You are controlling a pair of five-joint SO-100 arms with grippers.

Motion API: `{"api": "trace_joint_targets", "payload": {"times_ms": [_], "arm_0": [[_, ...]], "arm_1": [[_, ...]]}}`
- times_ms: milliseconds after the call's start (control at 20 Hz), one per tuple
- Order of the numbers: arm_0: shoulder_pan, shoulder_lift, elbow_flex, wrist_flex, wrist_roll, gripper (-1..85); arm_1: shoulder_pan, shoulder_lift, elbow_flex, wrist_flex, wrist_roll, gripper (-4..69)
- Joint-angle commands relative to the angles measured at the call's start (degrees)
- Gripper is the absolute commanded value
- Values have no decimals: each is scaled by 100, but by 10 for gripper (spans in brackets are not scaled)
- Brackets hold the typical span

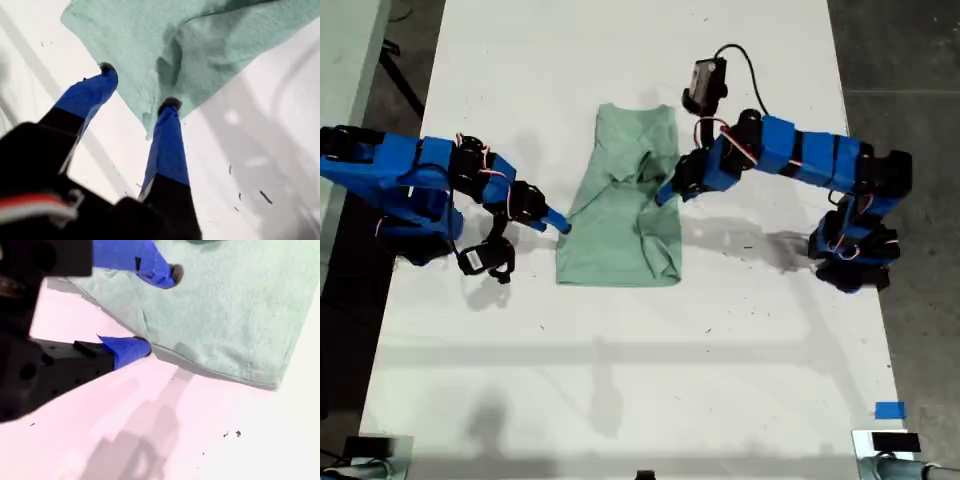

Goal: Fold t-shirt

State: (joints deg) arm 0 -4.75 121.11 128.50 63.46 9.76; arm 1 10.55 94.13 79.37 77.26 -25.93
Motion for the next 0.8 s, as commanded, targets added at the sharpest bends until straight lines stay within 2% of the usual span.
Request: {"api": "trace_joint_targets", "payload": {"times_ms": [0,200,500,600,700,750], "arm_0": [[-123,-237,-35,-352,-62,224],[-167,-809,-35,-694,-62,223],[-378,-2013,-316,-1046,-97,214],[-448,-2355,-431,-1107,-149,158],[-519,-2566,-510,-1125,-211,11],[-519,-2628,-563,-1125,-211,0]], "arm_1": [[193,1310,747,9,26,204],[237,2355,1775,-176,141,190],[149,2777,2180,-229,176,171],[123,2821,2250,-272,176,167],[123,2918,2373,-308,185,162],[132,2971,2452,-334,193,159]]}}
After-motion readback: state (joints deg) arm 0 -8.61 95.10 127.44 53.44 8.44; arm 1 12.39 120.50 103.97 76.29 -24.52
